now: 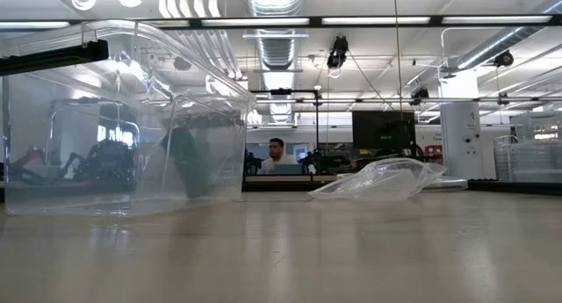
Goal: Roll bandage
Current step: Roll the blue bandage
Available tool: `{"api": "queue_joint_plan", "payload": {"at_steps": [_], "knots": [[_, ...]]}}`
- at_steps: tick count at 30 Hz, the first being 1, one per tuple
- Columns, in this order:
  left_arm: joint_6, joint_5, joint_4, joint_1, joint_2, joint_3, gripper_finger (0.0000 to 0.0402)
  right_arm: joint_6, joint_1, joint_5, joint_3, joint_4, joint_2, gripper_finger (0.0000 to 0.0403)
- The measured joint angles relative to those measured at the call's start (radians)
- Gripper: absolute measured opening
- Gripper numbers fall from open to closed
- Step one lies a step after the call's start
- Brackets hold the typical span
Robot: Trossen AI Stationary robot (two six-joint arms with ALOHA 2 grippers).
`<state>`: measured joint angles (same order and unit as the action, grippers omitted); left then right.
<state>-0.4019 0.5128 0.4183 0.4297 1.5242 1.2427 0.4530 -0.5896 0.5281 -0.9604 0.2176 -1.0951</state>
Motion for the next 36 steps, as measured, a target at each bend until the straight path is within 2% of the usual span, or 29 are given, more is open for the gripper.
{"api": "queue_joint_plan", "payload": {"at_steps": [7,14,18,26,28,32,36], "knots": [[-0.002,0.11,-0.073,0.042,-0.037,0.0,0.001,0.006,-0.005,-0.003,0.002,-0.019,0.054,0.0005],[0.092,0.107,-0.137,0.053,-0.052,-0.023,0.002,-0.008,-0.014,-0.116,0.008,-0.041,0.131,0.0003],[0.111,0.064,-0.04,0.047,-0.025,-0.027,0.0064,-0.006,-0.015,-0.147,0.007,-0.03,0.14,0.0002],[0.071,0.046,0.113,0.012,0.037,-0.029,0.0198,0.005,-0.012,-0.144,0.007,-0.014,0.12,0.0001],[0.082,0.006,0.118,-0.004,0.054,-0.03,0.0225,0.005,-0.011,-0.143,0.007,-0.013,0.114,0.0001],[0.111,-0.096,0.14,-0.028,0.074,-0.03,0.0256,0.017,-0.001,-0.13,0.007,-0.004,0.103,0.0],[0.124,-0.111,0.143,-0.03,0.078,-0.03,0.0257,0.036,0.0,-0.08,0.003,-0.003,0.103,0.0]]}}
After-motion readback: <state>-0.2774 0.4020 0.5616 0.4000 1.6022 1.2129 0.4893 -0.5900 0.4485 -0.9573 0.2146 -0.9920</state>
